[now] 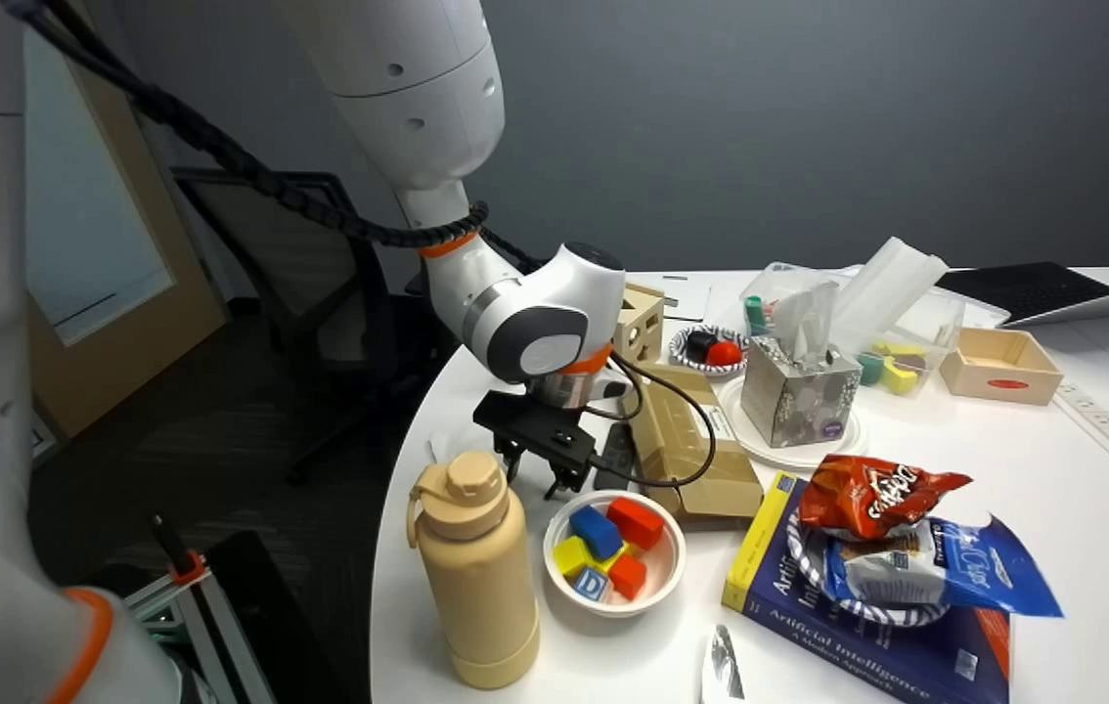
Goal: Fold the tissue on the table
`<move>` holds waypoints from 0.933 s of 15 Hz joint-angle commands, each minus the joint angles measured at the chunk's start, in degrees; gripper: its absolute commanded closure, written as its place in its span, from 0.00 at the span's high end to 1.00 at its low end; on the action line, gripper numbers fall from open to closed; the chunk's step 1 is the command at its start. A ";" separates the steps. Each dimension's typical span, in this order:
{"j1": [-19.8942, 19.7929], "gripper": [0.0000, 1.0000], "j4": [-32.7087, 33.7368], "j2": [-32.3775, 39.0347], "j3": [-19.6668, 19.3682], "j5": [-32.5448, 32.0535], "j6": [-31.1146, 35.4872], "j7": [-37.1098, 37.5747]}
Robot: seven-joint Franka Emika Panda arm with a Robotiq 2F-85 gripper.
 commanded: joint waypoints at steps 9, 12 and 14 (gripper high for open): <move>-0.56 0.01 0.54 0.37 0.79 -0.83 -0.55 0.17; 1.65 0.01 -0.06 -1.77 -0.76 -3.02 -0.79 4.35; 3.81 0.01 -0.27 -2.74 -2.31 -6.11 -0.59 8.69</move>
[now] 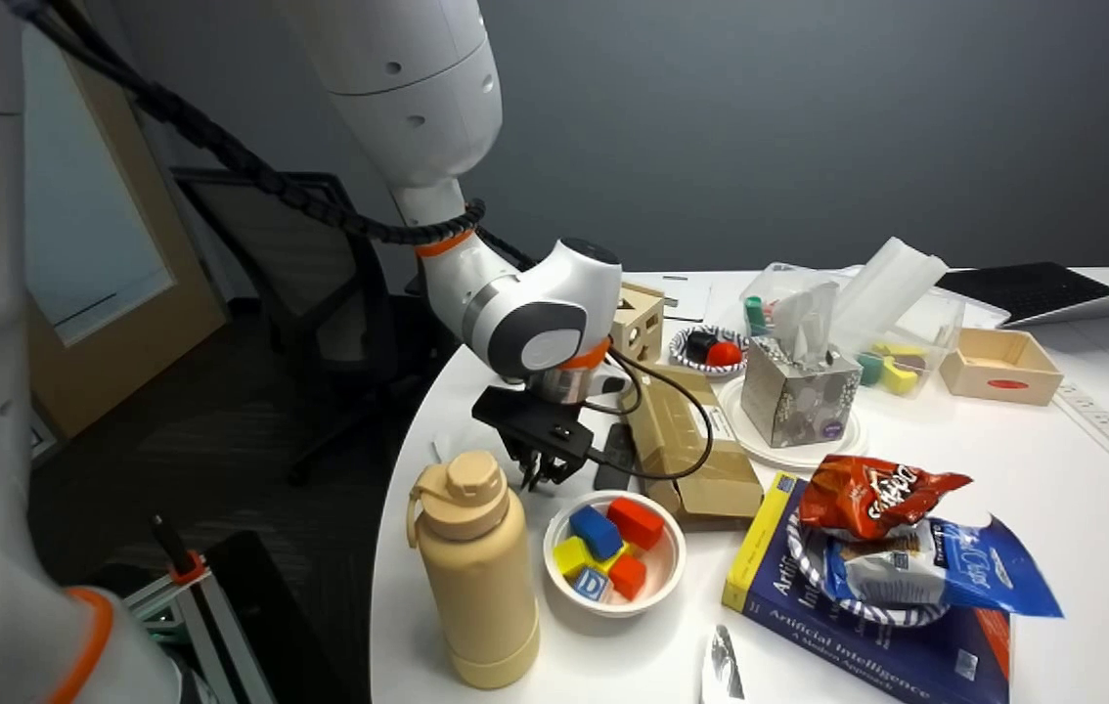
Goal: Fold the tissue on the table
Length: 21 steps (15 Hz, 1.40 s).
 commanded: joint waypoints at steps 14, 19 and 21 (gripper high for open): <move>20.64 0.01 2.29 -7.03 -11.02 -33.75 -8.56 41.80; 22.96 0.01 4.85 -7.64 -8.46 -36.00 -15.54 45.84; 23.69 0.01 5.99 -7.69 -7.47 -36.95 -18.11 47.04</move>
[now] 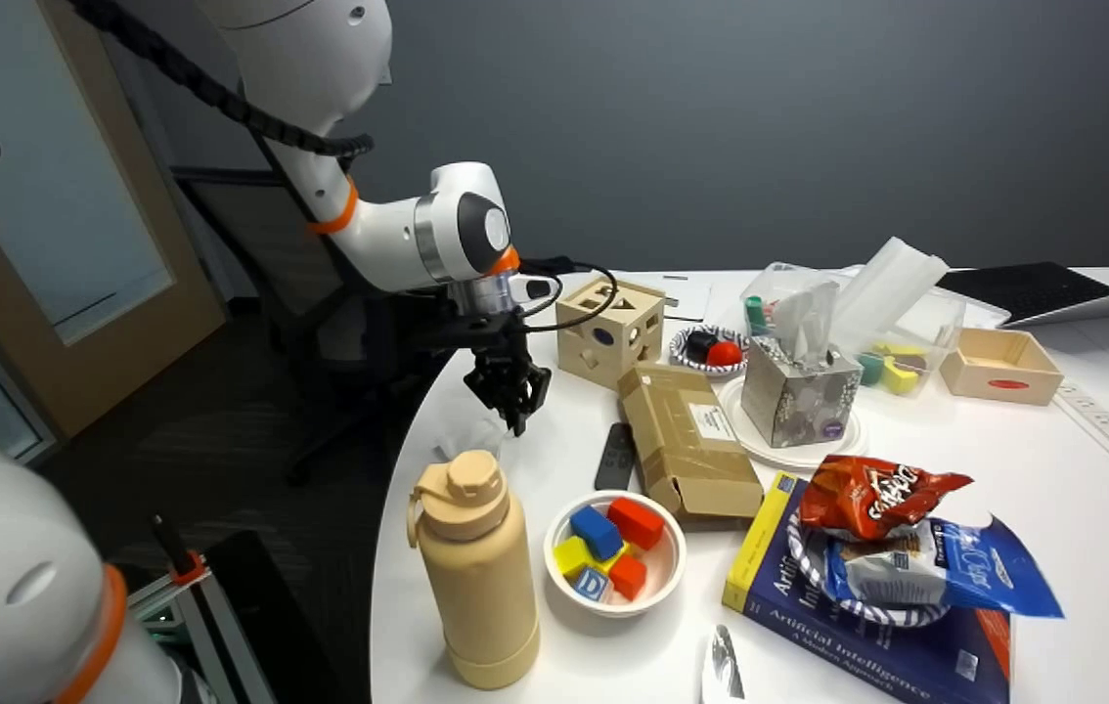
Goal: Fold the tissue on the table
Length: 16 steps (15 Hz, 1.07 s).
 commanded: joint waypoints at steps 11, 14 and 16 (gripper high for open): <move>6.83 0.01 8.71 3.17 5.69 -14.18 -21.59 11.43; 7.74 0.01 10.26 5.87 6.26 -18.34 -25.55 13.51; 7.95 0.01 11.03 7.53 6.16 -20.78 -27.44 14.83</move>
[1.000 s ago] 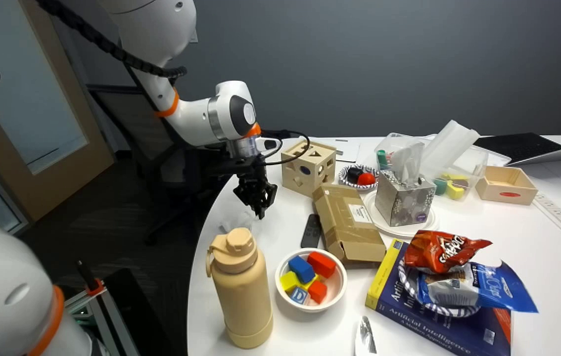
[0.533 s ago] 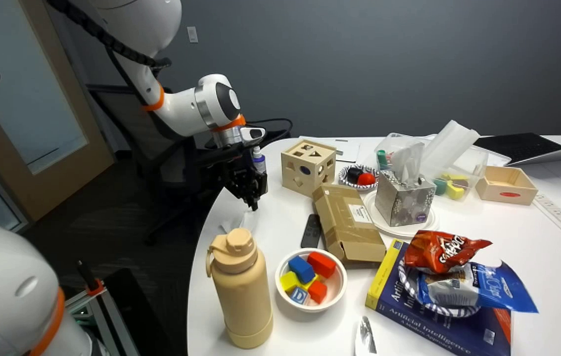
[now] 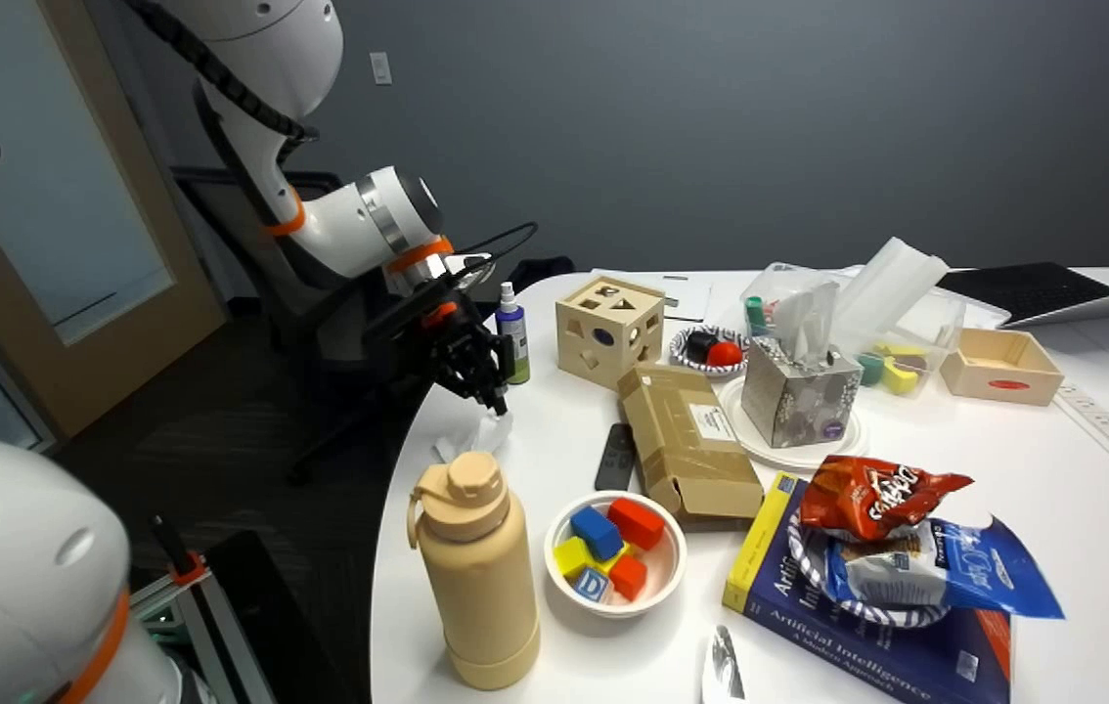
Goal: Fold the tissue on the table
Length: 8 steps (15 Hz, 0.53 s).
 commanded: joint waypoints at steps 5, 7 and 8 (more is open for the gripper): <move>-0.31 0.01 4.04 5.34 -0.11 -6.71 -7.53 4.98; -0.59 0.01 4.32 5.40 -0.32 -7.20 -8.66 5.89; -0.72 0.01 4.47 5.46 -0.38 -7.49 -9.27 6.32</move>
